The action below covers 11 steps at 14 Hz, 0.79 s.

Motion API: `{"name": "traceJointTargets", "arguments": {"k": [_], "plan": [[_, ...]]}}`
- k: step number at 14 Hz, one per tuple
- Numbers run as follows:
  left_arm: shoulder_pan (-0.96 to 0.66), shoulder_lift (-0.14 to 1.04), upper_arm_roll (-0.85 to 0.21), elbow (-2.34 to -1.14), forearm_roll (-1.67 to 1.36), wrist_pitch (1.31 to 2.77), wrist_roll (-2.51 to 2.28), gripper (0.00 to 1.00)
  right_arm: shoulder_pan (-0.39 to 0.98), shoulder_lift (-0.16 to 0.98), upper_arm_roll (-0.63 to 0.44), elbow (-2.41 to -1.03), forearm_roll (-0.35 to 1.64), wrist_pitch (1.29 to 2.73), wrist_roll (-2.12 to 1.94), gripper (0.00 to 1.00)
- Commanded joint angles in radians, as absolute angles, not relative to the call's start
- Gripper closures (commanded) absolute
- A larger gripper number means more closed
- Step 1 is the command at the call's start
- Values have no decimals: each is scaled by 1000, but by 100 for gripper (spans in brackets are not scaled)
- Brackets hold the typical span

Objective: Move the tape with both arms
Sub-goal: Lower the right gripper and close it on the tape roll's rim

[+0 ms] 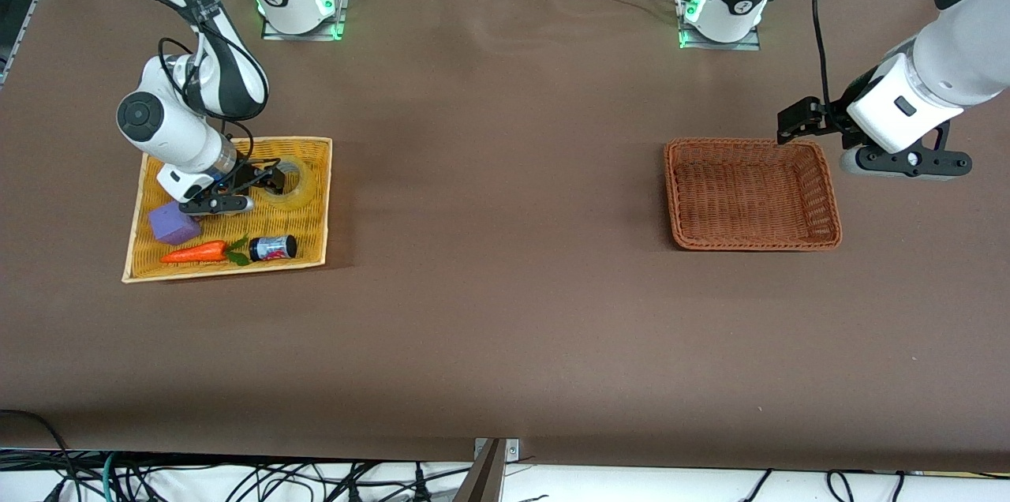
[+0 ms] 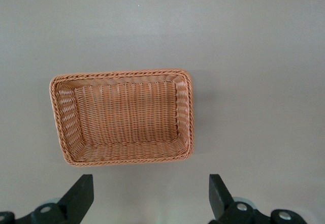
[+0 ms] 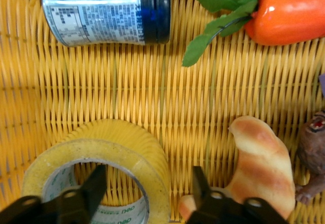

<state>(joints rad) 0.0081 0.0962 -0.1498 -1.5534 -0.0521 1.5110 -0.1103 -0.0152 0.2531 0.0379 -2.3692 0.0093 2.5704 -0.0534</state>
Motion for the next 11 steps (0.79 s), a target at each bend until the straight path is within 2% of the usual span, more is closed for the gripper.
{"name": "traceJointTargets", "arguments": {"k": [1,3,5,6,11], "plan": [[9,78,-152,-1560,-31,1502,-120,0,-18,218,37,-2399,9,2583,-74,73],[9,78,-152,-1560,-31,1502,-120,0,-18,215,37,-2399,9,2583,-74,74],[9,78,-152,-1560,-31,1502,-120,0,-18,218,37,-2401,9,2586,-75,86],[9,80,-152,-1560,-31,1502,-120,0,-18,216,37,-2399,9,2586,-78,89],[11,80,-152,-1560,-31,1502,-120,0,-18,170,38,-2373,9,2571,-104,96]]}}
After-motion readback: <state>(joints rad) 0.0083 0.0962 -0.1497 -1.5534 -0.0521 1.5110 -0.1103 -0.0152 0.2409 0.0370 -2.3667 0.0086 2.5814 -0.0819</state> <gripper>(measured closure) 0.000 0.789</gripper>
